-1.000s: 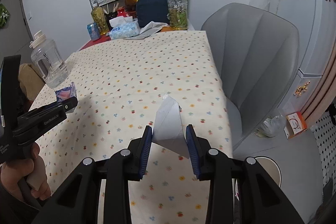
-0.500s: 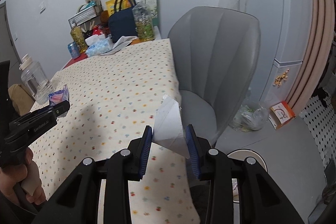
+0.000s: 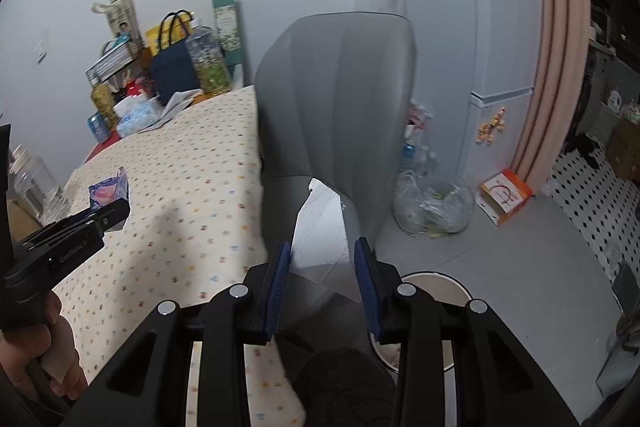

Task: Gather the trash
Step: 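Carry the blue tissue pack and white tissue over to the white bin, then open the right tool then the left tool to drop both items into the bin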

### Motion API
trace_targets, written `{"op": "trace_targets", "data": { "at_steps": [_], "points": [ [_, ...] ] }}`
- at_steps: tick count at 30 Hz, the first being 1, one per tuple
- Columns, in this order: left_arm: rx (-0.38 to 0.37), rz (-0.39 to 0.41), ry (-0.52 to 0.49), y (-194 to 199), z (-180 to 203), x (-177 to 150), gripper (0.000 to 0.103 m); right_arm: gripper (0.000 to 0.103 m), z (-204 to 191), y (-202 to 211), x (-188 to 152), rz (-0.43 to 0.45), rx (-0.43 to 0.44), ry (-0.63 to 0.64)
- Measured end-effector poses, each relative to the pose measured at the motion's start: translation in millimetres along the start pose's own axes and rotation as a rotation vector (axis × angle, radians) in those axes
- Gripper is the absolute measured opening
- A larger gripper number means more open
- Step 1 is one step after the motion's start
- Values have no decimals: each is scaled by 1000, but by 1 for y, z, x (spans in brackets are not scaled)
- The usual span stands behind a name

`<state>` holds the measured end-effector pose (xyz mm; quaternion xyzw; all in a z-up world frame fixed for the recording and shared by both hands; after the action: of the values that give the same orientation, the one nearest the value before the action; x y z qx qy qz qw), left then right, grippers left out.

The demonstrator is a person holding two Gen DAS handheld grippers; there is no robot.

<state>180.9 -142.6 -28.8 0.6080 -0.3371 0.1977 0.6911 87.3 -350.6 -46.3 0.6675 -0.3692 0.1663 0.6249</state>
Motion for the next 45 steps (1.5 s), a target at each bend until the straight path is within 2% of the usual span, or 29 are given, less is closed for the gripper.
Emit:
{"op": "trace_targets", "data": {
  "at_steps": [19,30,32,33,34,35,45],
  "points": [
    [-105,-75,-152,-45,112,0,34,34,105,-21,-12,-40,-105,-158],
    [-151,-123,-217,-72,164,-3,34,34,143,-35,-18,-66,-128,-206],
    [-156,-128,-228,-75,170,-3,34,38,144,-37,-17,-68,-129,-202],
    [-159,-130,-232,-77,174,-4,34,45,146,-38,-16,-65,-134,-202],
    [-161,-132,-236,-78,176,-4,34,59,148,-38,-16,-58,-136,-208],
    [-162,-133,-239,-79,179,-4,34,60,150,-37,-16,-52,-138,-212],
    [-202,-162,-293,-86,211,-14,34,61,185,-19,-20,-28,-198,-257]
  ]
}}
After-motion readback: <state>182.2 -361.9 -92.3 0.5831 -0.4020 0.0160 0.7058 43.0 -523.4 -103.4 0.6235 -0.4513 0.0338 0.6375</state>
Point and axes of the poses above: each gripper's, at about its wrist camera, not at the fingertips, and y roughly against the way its jaws point, z to its right, x to its top, the point moved 3 cm from there along -y, roughly the way its jaws point, and after that the axes turned 2 degrees about -z, right-handed, at the moved point
